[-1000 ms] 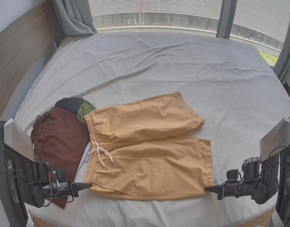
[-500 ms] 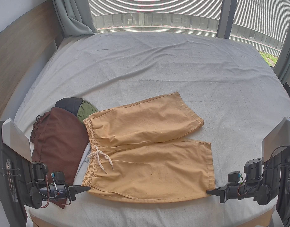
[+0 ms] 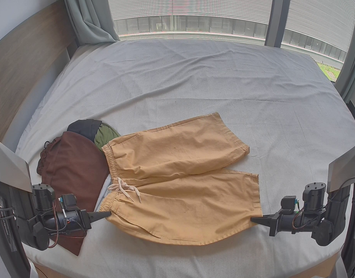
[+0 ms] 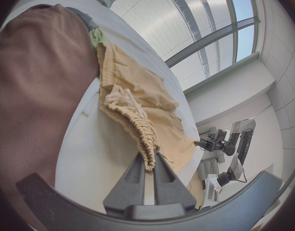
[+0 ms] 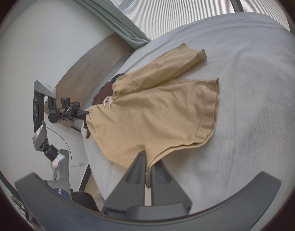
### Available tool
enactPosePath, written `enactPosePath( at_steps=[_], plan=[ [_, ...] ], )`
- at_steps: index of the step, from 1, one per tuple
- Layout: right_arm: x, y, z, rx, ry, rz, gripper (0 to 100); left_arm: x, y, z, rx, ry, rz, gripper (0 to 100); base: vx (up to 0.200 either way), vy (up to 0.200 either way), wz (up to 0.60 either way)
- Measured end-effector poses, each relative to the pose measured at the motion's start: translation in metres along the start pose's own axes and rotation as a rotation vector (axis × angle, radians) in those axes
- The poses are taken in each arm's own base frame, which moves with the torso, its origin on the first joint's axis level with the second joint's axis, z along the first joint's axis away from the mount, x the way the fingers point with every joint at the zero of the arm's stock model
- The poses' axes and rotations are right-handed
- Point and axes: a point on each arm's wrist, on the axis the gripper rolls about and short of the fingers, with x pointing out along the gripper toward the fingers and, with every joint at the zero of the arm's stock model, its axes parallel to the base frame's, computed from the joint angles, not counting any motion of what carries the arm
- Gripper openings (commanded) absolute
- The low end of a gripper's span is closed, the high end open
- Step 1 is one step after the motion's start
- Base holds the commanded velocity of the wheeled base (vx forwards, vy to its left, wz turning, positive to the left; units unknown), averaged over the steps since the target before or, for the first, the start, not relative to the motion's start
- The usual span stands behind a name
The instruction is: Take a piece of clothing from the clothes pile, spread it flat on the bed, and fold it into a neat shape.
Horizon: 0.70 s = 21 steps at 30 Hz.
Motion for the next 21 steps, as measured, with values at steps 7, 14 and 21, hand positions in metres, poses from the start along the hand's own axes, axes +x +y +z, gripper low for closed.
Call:
enactPosePath(
  at_steps=[7, 14, 21],
  plan=[
    [0.002, 0.003, 0.023, 0.003, -0.094, 0.02, 0, 0.002, -0.015, 0.016, 0.052, -0.048, -0.031, 0, 0.0, 0.0, 0.0],
    [0.0, 0.008, 0.04, 0.006, -0.156, 0.038, 0, 0.008, -0.019, 0.03, 0.066, -0.122, 0.03, 0, 0.0, 0.0, 0.0],
    [-0.005, 0.013, 0.05, -0.006, -0.198, 0.05, 0, 0.013, -0.021, 0.039, 0.065, -0.151, 0.018, 0, 0.0, 0.0, 0.0]
  ],
)
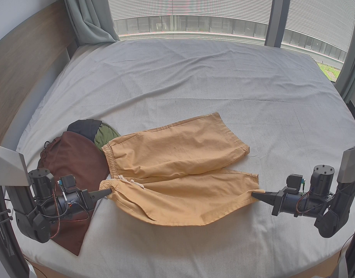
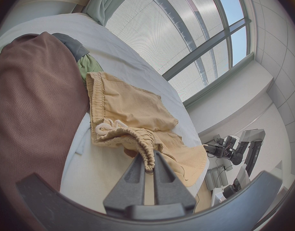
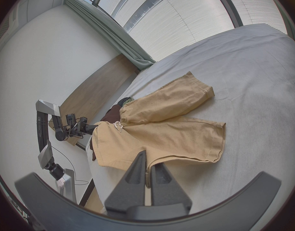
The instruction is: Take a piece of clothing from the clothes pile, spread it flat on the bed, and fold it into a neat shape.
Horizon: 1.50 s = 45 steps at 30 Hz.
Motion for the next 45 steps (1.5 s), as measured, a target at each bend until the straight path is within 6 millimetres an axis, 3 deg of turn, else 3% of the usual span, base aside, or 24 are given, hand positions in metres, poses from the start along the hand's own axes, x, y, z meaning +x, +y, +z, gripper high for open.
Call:
enactPosePath(
  at_steps=[14, 33, 45],
  plan=[
    [-0.009, 0.016, 0.015, -0.034, -0.056, 0.031, 0, 0.008, 0.001, 0.012, 0.006, -0.071, 0.045, 0, 0.0, 0.0, 0.0],
    [-0.01, 0.027, 0.013, -0.042, -0.046, 0.051, 0, 0.008, -0.001, 0.015, 0.016, -0.08, 0.038, 0, 0.0, 0.0, 0.0],
    [-0.016, 0.035, 0.025, -0.075, -0.097, 0.068, 0, 0.011, 0.0, 0.022, 0.012, -0.114, 0.051, 0, 0.0, 0.0, 0.0]
  ],
)
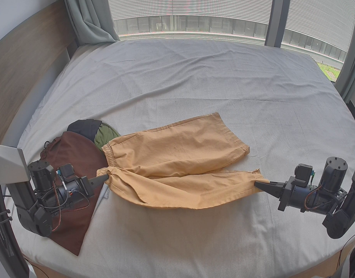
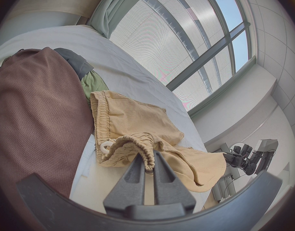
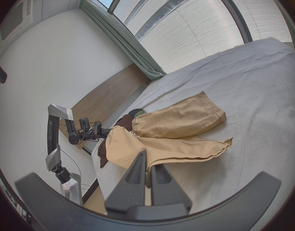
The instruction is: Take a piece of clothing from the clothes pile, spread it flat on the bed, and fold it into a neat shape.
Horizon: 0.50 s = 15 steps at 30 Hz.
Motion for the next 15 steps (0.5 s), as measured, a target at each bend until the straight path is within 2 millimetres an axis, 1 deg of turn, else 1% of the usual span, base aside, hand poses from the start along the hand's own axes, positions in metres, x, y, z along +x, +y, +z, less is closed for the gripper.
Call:
enactPosePath(
  at_steps=[6, 15],
  plan=[
    [-0.003, 0.005, 0.01, -0.025, -0.037, 0.012, 0, 0.002, 0.0, 0.001, 0.0, -0.006, -0.002, 0, 0.0, 0.0, 0.0],
    [-0.005, 0.011, 0.015, -0.044, -0.059, 0.025, 0, 0.003, 0.0, 0.004, 0.003, -0.017, 0.003, 0, 0.0, 0.0, 0.0]
  ],
)
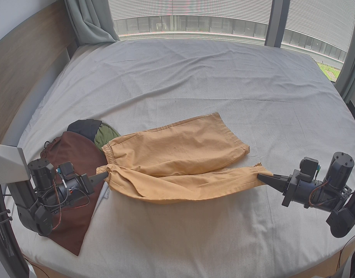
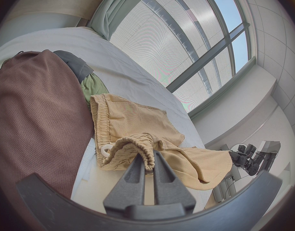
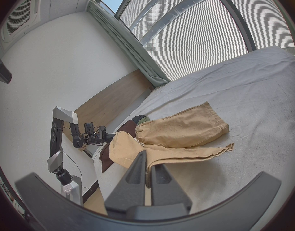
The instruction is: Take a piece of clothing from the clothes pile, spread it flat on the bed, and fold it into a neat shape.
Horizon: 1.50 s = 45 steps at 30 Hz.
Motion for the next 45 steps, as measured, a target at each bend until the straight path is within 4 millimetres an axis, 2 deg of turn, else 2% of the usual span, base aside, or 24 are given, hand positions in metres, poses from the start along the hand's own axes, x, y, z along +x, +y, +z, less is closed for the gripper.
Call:
enactPosePath(
  at_steps=[15, 24, 36, 45],
  plan=[
    [-0.001, 0.006, 0.007, -0.02, -0.023, 0.02, 0, 0.001, 0.0, 0.002, 0.002, -0.008, -0.002, 0, 0.0, 0.0, 0.0],
    [0.007, 0.004, 0.017, -0.012, -0.064, 0.028, 0, 0.004, 0.001, 0.007, 0.013, -0.035, 0.011, 0, 0.0, 0.0, 0.0],
    [0.04, -0.019, 0.043, -0.009, -0.138, 0.016, 0, 0.008, 0.002, 0.016, 0.015, -0.09, 0.039, 0, 0.0, 0.0, 0.0],
    [0.071, -0.038, 0.071, 0.014, -0.171, 0.021, 0, 0.013, 0.001, 0.023, 0.002, -0.132, 0.054, 0, 0.0, 0.0, 0.0]
  ],
)
